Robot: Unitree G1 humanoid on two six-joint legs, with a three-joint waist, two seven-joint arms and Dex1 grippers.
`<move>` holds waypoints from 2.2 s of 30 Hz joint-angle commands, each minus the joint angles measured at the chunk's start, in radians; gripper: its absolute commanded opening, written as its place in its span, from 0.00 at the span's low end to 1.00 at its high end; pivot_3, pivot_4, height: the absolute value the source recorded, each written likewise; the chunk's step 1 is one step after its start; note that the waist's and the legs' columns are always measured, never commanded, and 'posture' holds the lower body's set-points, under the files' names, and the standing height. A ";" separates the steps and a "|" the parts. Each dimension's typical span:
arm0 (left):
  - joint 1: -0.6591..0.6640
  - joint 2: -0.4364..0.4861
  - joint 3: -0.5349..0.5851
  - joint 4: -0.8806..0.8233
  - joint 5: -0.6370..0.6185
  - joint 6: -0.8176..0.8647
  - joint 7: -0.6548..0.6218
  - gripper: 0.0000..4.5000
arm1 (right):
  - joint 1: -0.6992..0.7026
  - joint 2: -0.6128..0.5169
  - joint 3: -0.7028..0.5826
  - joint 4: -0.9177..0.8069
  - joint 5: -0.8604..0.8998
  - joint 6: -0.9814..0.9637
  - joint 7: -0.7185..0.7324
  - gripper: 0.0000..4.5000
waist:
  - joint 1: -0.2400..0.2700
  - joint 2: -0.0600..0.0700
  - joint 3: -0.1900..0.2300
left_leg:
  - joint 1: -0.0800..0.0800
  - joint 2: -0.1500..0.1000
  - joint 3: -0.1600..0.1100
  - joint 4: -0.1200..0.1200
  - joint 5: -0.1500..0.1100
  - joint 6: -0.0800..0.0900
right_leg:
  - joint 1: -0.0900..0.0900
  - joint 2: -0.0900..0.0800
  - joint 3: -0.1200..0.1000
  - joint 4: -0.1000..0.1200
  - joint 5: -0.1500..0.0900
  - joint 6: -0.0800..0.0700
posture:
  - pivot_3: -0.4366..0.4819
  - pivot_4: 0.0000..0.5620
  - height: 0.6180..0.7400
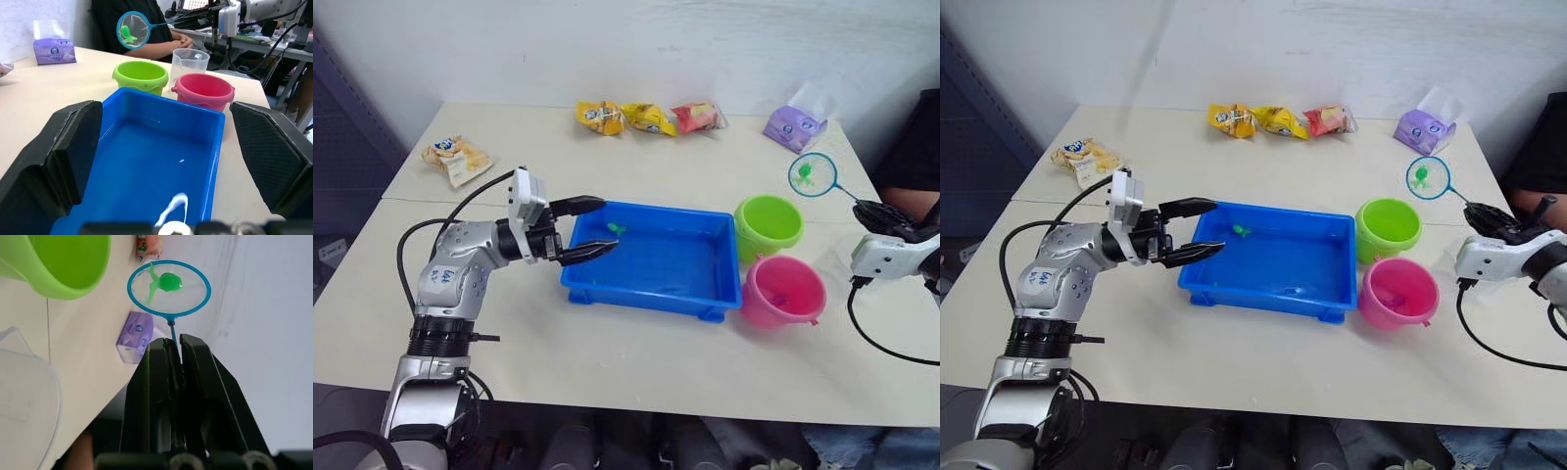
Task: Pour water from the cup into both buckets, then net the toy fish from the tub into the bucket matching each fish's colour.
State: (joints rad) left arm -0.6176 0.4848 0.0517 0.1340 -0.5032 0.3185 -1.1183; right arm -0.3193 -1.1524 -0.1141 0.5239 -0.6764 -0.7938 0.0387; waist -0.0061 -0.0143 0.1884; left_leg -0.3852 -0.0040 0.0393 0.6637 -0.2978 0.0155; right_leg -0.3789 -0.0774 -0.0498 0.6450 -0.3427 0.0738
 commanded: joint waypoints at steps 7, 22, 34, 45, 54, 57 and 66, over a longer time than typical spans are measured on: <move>-0.005 -0.005 0.010 0.021 -0.004 -0.042 -0.023 1.00 | 0.018 -0.109 0.062 0.022 -0.196 -0.055 -0.354 0.00 | 0.002 0.000 0.000 | 0.000 0.000 0.000 0.000 0.000 0.000 | 0.000 0.000 0.000 0.000 0.000 0.000 | 0.48 0.27 1.00; -0.033 -0.019 0.002 0.096 0.008 -0.108 -0.054 1.00 | 0.042 -0.129 0.152 0.015 -0.283 0.028 -0.540 0.00 | 0.001 0.000 0.000 | 0.000 0.000 0.001 0.000 0.001 -0.001 | 0.000 0.001 0.000 0.000 0.000 0.000 | 0.48 0.27 1.00; -0.027 -0.035 0.001 0.118 0.019 -0.147 -0.062 1.00 | 0.072 -0.150 0.151 -0.008 -0.261 0.083 -0.577 0.00 | 0.002 0.000 0.000 | 0.000 0.000 0.001 0.000 0.001 -0.001 | 0.000 0.001 0.000 0.000 0.000 0.000 | 0.48 0.27 1.00; -0.026 -0.039 0.000 0.105 0.020 -0.137 -0.052 1.00 | 0.090 -0.133 0.109 -0.074 -0.219 0.131 -0.564 0.00 | 0.002 0.004 0.000 | 0.000 0.001 0.001 0.000 0.001 -0.002 | 0.000 0.002 0.001 0.001 0.000 0.000 | 0.48 0.27 1.00; -0.004 0.023 0.028 0.074 0.021 -0.120 -0.056 1.00 | 0.086 -0.076 0.142 -0.089 0.271 -0.049 -0.188 0.00 | -0.008 0.004 0.000 | 0.001 0.001 0.002 0.000 0.001 -0.001 | 0.000 0.002 0.001 0.001 0.000 0.000 | 0.48 0.27 1.00; 0.029 0.090 0.069 0.082 0.006 -0.148 -0.100 1.00 | 0.121 -0.035 0.217 -0.267 0.795 0.041 0.226 0.00 | -0.026 0.003 0.001 | 0.002 0.002 0.001 0.000 0.001 -0.001 | 0.002 0.003 0.000 0.001 0.000 0.000 | 0.48 0.27 1.00; 0.127 0.315 0.150 0.197 0.036 -0.222 -0.235 1.00 | -0.056 0.117 0.371 -0.645 1.145 0.737 0.718 0.00 | -0.022 0.001 0.001 | 0.007 0.003 -0.001 0.000 -0.001 0.002 | 0.005 0.000 0.001 0.002 0.000 -0.001 | 0.48 0.27 1.00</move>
State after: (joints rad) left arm -0.4894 0.7742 0.1735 0.3304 -0.4666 0.1166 -1.3282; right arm -0.3557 -1.0503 0.2313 -0.0656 0.4559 -0.1684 0.7027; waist -0.0281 -0.0131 0.1899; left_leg -0.3784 -0.0009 0.0384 0.6635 -0.2987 0.0170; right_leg -0.3740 -0.0772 -0.0496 0.6470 -0.3431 0.0728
